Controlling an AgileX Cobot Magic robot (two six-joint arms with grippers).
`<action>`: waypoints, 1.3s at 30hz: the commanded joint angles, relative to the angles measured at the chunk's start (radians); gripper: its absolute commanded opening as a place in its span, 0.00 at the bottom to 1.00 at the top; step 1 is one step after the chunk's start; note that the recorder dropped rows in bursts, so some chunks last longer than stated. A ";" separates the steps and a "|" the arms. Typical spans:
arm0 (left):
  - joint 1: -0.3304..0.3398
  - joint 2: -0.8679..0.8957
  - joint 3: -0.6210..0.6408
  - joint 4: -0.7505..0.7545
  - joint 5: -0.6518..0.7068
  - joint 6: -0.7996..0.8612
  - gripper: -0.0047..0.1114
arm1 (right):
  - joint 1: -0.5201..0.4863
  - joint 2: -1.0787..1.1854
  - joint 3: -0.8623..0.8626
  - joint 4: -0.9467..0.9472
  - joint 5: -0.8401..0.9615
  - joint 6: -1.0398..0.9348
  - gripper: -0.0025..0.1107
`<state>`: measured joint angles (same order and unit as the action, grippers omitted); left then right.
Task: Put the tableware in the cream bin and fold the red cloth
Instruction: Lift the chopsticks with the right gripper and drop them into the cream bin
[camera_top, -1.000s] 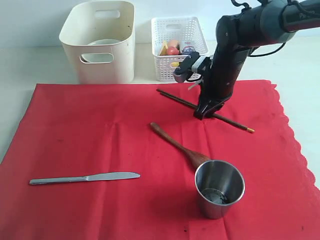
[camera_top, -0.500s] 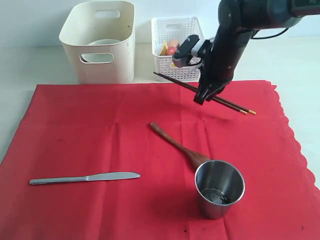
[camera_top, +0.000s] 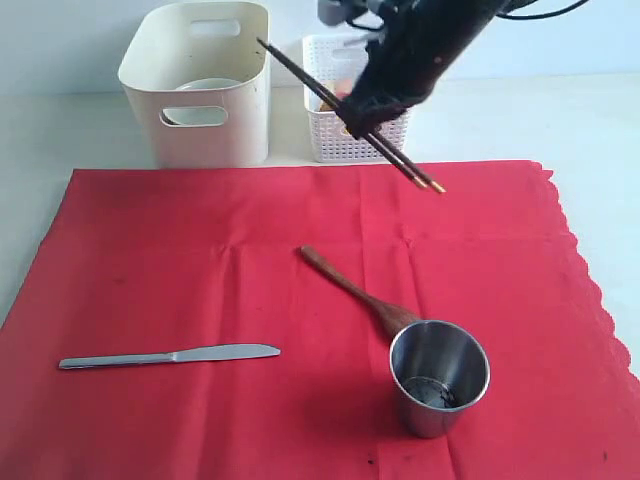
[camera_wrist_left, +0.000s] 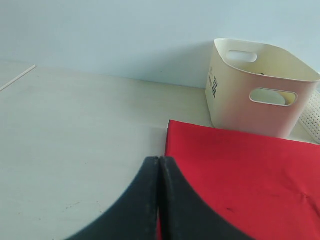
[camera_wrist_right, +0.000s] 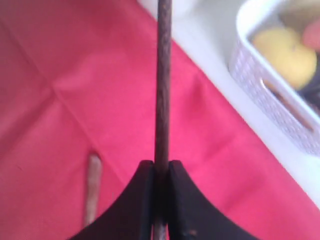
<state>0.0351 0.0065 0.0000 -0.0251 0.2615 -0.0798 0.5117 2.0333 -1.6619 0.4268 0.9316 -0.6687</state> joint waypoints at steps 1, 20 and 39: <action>0.002 -0.007 0.000 -0.003 -0.004 -0.004 0.05 | -0.001 -0.001 -0.077 0.229 0.014 -0.016 0.02; 0.002 -0.007 0.000 -0.003 -0.004 -0.004 0.05 | 0.152 0.390 -0.650 0.703 -0.481 -0.039 0.02; 0.002 -0.007 0.000 -0.003 -0.004 -0.004 0.05 | 0.190 0.489 -0.730 0.578 -0.480 -0.013 0.54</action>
<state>0.0351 0.0065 0.0000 -0.0251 0.2615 -0.0798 0.6998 2.5545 -2.3837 1.1146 0.3671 -0.6799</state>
